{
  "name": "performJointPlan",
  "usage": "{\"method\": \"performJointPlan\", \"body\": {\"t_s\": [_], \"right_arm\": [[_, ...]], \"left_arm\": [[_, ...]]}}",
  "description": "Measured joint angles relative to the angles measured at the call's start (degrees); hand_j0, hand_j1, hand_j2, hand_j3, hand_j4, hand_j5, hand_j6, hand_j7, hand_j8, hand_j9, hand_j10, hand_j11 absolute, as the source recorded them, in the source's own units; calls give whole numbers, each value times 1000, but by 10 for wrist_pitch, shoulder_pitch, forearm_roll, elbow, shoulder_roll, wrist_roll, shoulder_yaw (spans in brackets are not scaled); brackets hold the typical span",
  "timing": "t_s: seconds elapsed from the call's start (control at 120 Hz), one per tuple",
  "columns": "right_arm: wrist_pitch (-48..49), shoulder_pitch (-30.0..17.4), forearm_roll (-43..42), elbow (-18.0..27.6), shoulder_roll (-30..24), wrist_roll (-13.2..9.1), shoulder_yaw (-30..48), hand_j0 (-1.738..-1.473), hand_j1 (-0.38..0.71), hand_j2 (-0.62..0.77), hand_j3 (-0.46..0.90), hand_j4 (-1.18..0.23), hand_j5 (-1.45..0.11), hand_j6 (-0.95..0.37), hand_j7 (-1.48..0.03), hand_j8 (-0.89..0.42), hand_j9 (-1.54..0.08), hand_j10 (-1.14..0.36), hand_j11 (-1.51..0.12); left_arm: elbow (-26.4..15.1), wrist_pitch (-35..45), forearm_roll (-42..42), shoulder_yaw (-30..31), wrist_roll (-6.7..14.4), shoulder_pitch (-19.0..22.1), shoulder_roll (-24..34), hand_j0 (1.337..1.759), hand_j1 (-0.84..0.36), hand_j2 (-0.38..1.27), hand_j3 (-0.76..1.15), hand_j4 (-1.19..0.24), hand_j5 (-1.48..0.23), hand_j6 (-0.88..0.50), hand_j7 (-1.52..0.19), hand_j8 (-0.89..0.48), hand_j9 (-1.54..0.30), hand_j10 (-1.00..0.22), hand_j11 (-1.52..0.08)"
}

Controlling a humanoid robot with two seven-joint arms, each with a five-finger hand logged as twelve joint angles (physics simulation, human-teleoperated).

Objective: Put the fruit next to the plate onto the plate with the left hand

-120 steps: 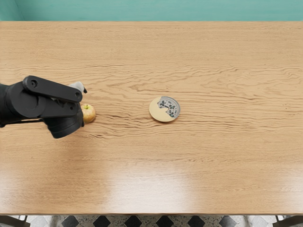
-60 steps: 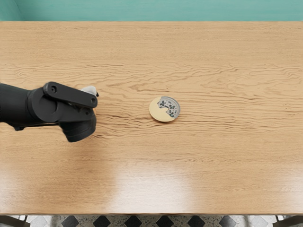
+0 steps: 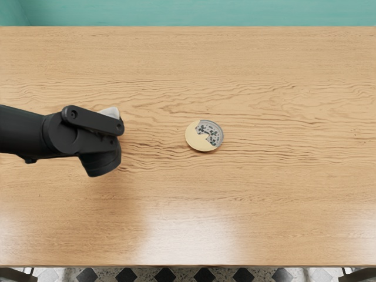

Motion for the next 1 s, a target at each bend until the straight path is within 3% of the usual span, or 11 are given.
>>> {"method": "performJointPlan", "body": {"t_s": [0.208, 0.292, 0.45, 0.6, 0.733, 0.85, 0.933, 1.0], "right_arm": [[0, 0, 0, 0, 0, 0, 0, -1658, -305, -7, 0, -37, -47, -37, -47, -37, -47, -37, -47], [0, 0, 0, 0, 0, 0, 0, -1658, -305, -7, 0, -37, -47, -37, -47, -37, -47, -37, -47], [0, 0, 0, 0, 0, 0, 0, -1658, -305, -7, 0, -37, -47, -37, -47, -37, -47, -37, -47], [0, 0, 0, 0, 0, 0, 0, -1658, -305, -7, 0, -37, -47, -37, -47, -37, -47, -37, -47], [0, 1, 0, 0, 0, 0, 0, -1658, -305, -7, 0, -37, -47, -37, -47, -37, -47, -37, -47], [0, 1, 0, 1, 0, 0, 0, -1658, -305, -7, 0, -37, -47, -37, -47, -37, -47, -37, -47], [0, 1, 0, 1, 0, 0, 0, -1658, -305, -7, 0, -37, -47, -37, -47, -37, -47, -37, -47], [0, 1, 0, 1, 0, 0, 0, -1658, -305, -7, 0, -37, -47, -37, -47, -37, -47, -37, -47]], "left_arm": [[13, 0, 0, 1, 0, 10, -7, 1658, -210, 93, 0, -479, -624, -479, -624, -479, -624, -479, -624], [15, 0, 0, 3, 0, 10, -8, 1657, -238, 93, 0, -512, -677, -512, -677, -436, -674, -514, -674], [16, -1, 0, 9, 1, 10, -10, 1654, -250, 79, 0, -594, -805, -563, -804, -376, -795, -466, -796], [16, -1, 1, 10, 2, 9, -11, 1650, -284, 213, 0, -698, -950, -590, -946, -366, -944, -456, -947], [14, -1, 0, 9, 2, 4, -11, 1646, -282, 212, 0, -762, -1052, -576, -1047, -332, -1047, -432, -1053], [11, -1, 0, 9, 2, -17, -11, 1644, -260, 200, 0, -799, -1089, -623, -1084, -362, -1088, -453, -1103], [8, -1, -4, 7, 2, -31, -11, 1644, -288, 347, 0, -811, -1111, -652, -1105, -353, -1105, -441, -1122], [6, -2, -11, 4, 2, -53, -17, 1644, -292, 367, 0, -812, -1136, -663, -1127, -352, -1121, -427, -1133]]}}
